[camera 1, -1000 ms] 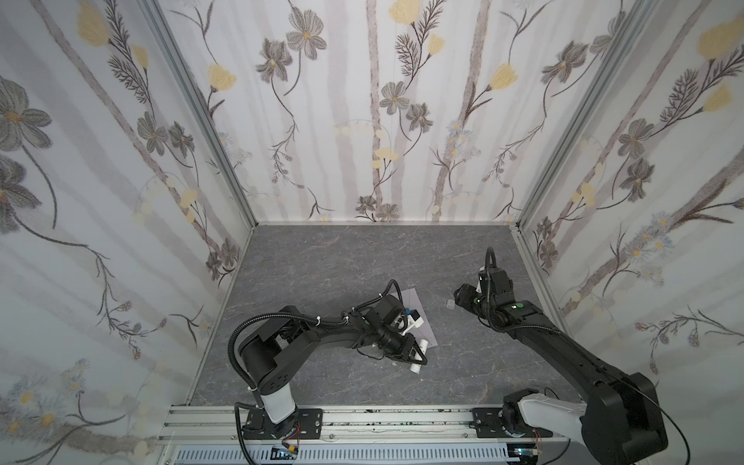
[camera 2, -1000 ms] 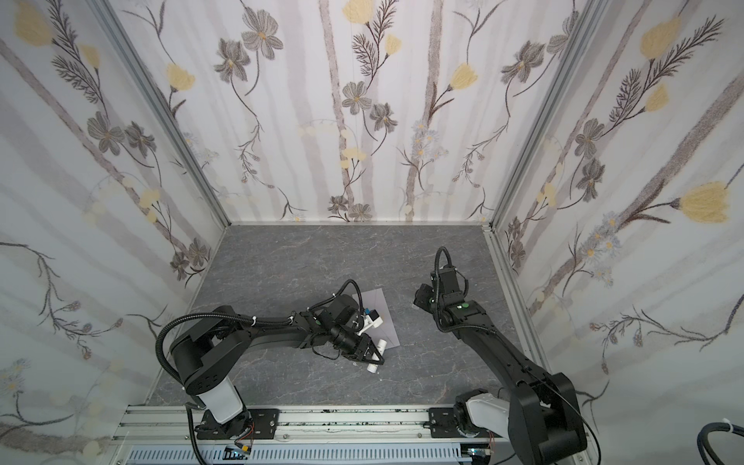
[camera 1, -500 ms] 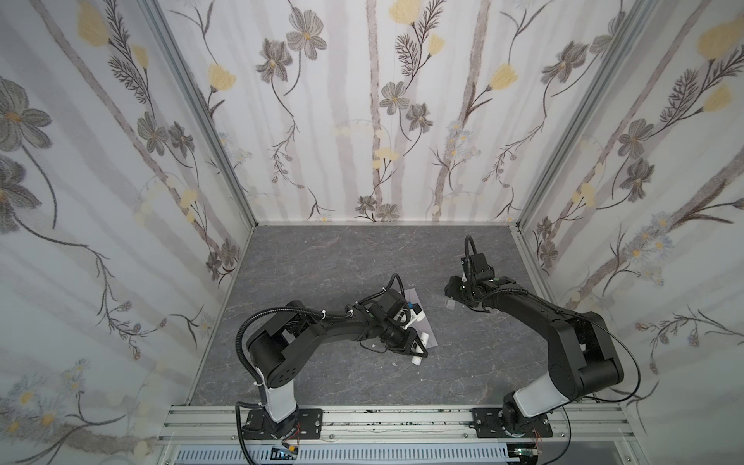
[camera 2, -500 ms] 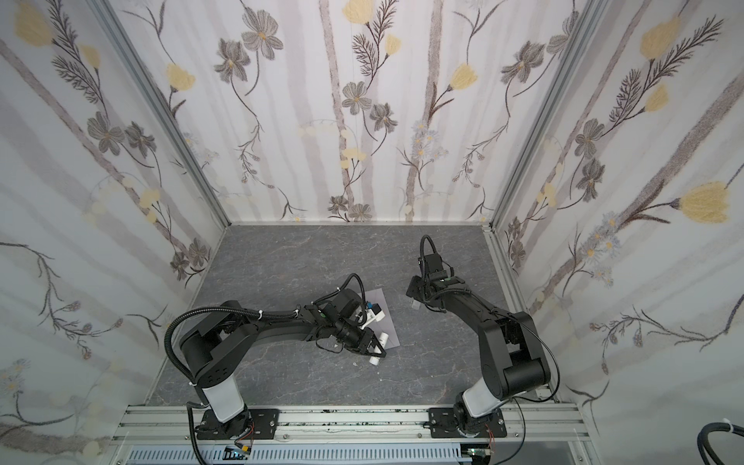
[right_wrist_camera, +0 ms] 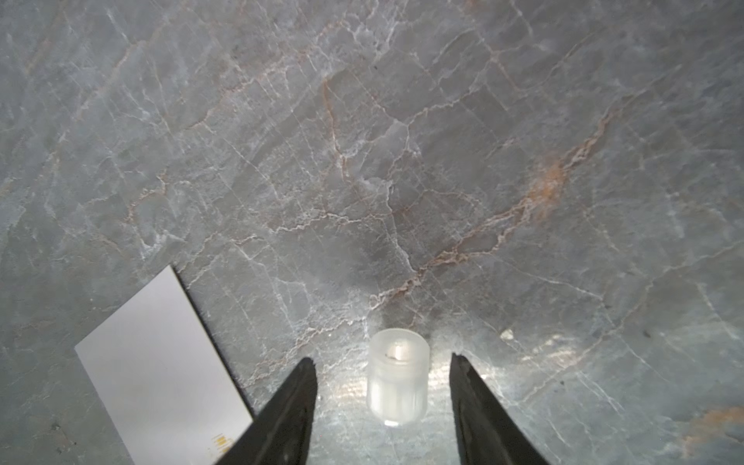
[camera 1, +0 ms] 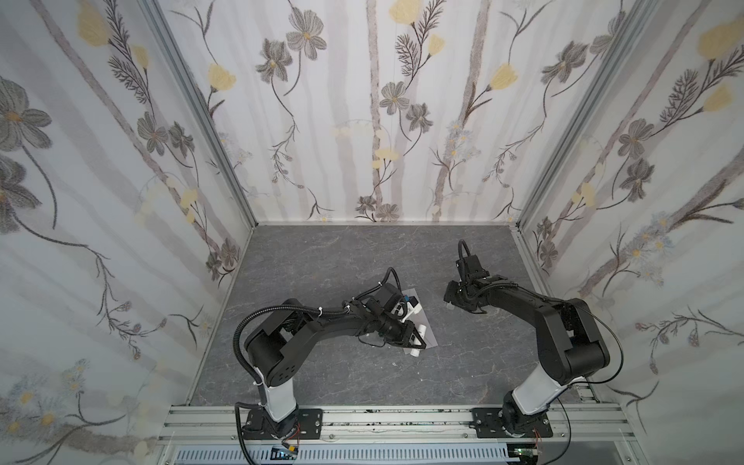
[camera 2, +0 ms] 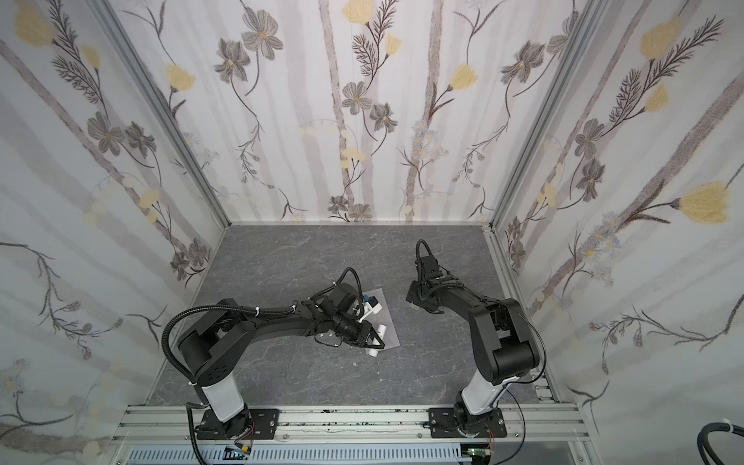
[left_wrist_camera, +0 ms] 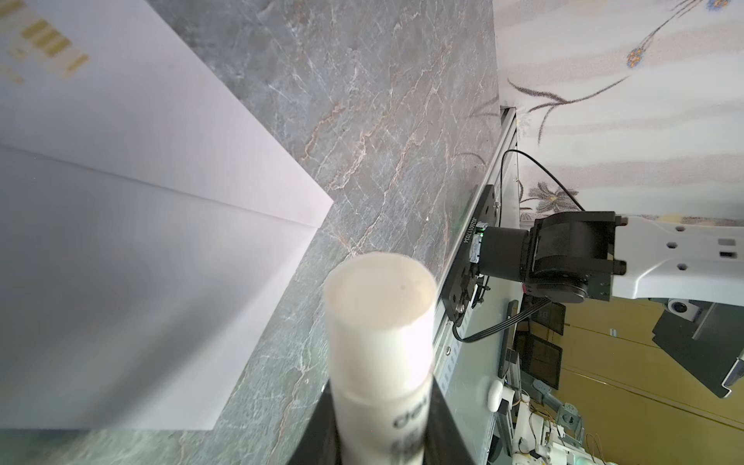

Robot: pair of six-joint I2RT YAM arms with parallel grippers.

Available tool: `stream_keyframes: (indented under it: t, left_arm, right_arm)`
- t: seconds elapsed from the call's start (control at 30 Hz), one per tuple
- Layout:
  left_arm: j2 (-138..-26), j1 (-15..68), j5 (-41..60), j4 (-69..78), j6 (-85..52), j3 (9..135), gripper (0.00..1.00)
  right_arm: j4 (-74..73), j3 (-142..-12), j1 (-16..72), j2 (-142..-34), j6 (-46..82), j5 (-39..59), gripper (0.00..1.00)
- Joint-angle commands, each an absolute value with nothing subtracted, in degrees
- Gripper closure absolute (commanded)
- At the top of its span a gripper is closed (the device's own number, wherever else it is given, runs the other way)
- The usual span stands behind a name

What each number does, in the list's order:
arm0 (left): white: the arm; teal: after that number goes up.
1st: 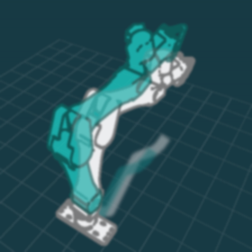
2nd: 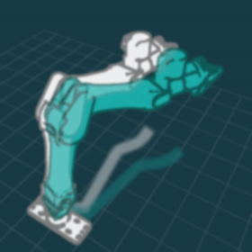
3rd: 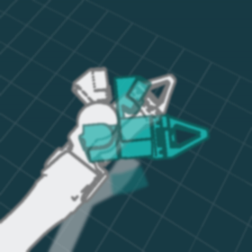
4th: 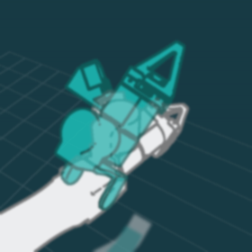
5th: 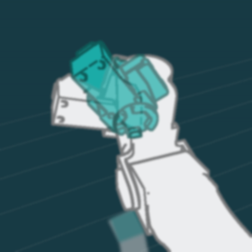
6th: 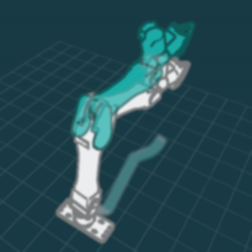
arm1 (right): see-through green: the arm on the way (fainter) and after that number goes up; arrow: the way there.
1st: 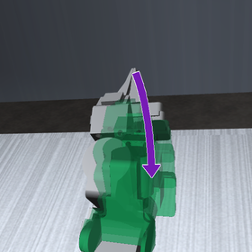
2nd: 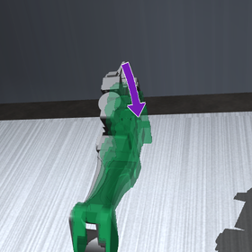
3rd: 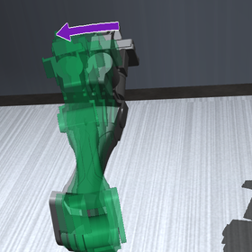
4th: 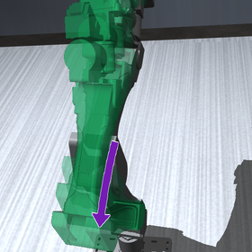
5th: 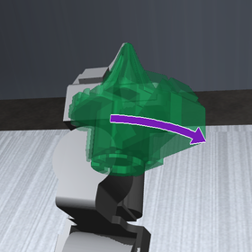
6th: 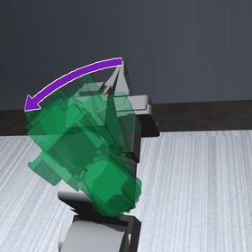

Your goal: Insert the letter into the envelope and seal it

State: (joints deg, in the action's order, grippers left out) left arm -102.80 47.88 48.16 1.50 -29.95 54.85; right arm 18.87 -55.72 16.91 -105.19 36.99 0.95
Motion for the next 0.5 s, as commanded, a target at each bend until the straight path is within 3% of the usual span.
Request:
stream_keyframes:
  t: [0.0, 0.47]
  left_arm:
    - [-102.8, 47.8, 48.3, 1.8, -28.6, 55.4, 1.00]
    - [-103.6, 47.8, 48.1, 1.8, -28.7, 55.9, 1.00]
  right_arm:
    - [18.4, -56.5, 17.0, -106.2, 37.2, 0.0, 0.47]
    - [18.4, -57.3, 16.7, -108.4, 36.9, -0.1, 0.60]
